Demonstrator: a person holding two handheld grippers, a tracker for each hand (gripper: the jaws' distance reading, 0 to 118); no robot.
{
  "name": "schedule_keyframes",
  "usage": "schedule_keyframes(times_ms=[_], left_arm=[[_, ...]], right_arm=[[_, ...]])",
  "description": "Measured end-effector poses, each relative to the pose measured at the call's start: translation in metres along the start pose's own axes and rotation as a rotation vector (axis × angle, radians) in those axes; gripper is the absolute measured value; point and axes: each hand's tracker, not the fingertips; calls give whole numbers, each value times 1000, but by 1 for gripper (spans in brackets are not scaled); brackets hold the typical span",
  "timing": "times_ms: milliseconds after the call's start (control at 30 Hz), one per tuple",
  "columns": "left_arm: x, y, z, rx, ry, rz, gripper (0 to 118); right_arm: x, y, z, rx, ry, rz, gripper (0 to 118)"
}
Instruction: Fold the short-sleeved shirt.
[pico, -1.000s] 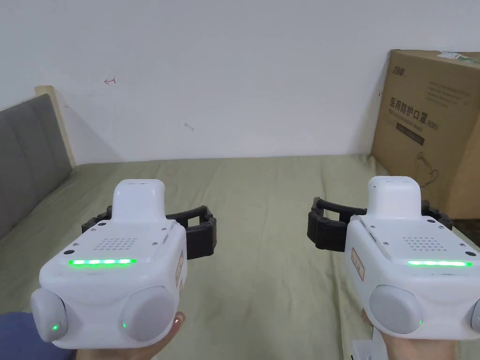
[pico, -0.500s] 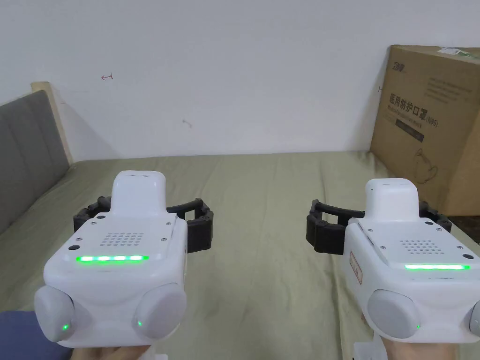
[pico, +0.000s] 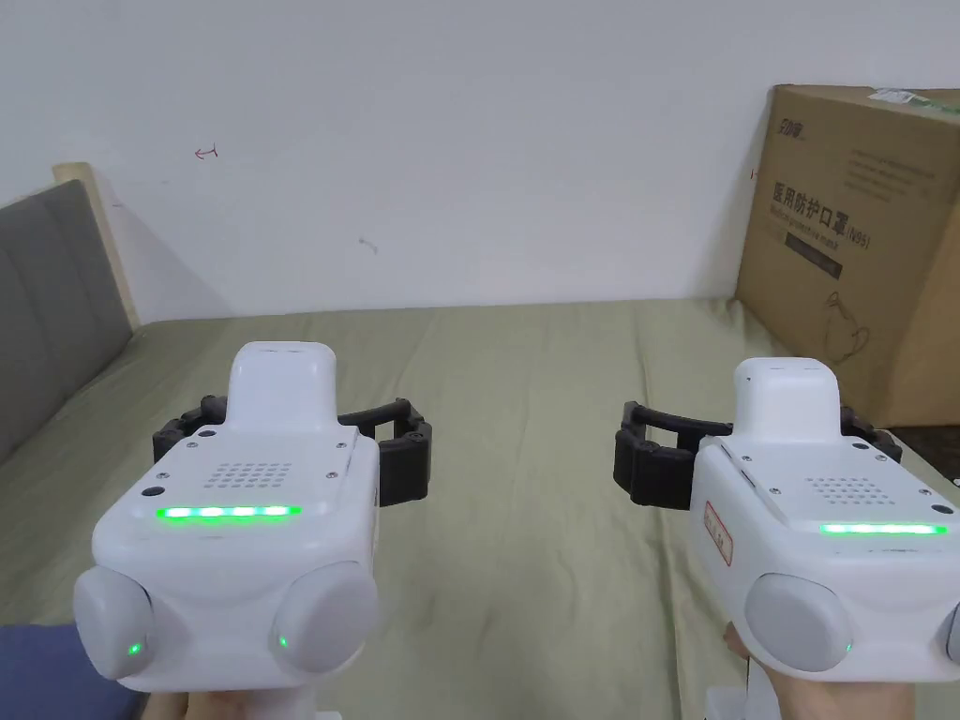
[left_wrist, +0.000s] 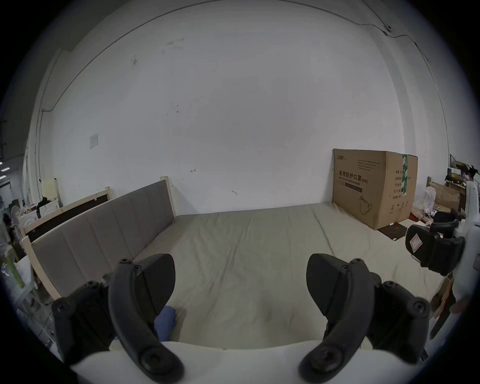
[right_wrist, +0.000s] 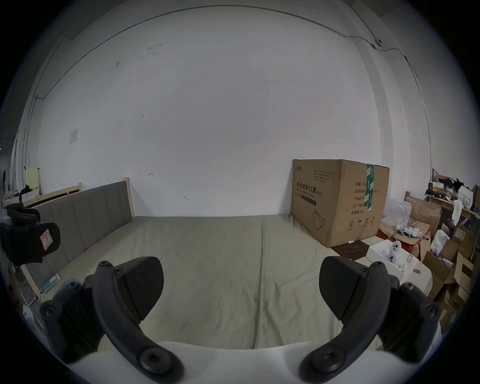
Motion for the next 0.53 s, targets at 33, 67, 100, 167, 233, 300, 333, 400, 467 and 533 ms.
schedule_keyframes(times_ms=[33,67,100,167,233,300,333,400,467,533], left_arm=[[0,0,-1,-9,3,6,106],[0,0,-1,-15,6,9,106],[0,-1,-2,-16,3,9,106],[0,-2,-3,-22,3,14,106],[1,-3,-3,-25,2,7,106],[2,-4,-3,-23,6,0,106],[2,-4,-2,-23,5,-2,106],[3,-5,-2,-22,7,-10,106],[4,-5,-2,-22,9,-8,106],[3,-5,-3,-20,4,-10,106]], right_arm=[[0,-1,0,-2,2,-1,117],[0,-1,0,-3,3,-2,117],[0,-1,0,-4,4,-3,117],[1,-1,-1,-8,6,-3,117],[-1,-2,-1,-8,7,-2,117],[0,-2,-2,-8,8,-1,117],[-1,-2,-3,-10,10,1,117],[-1,-3,-3,-12,12,2,117],[-2,-3,-3,-13,13,4,117],[-2,-4,-3,-15,15,3,117]])
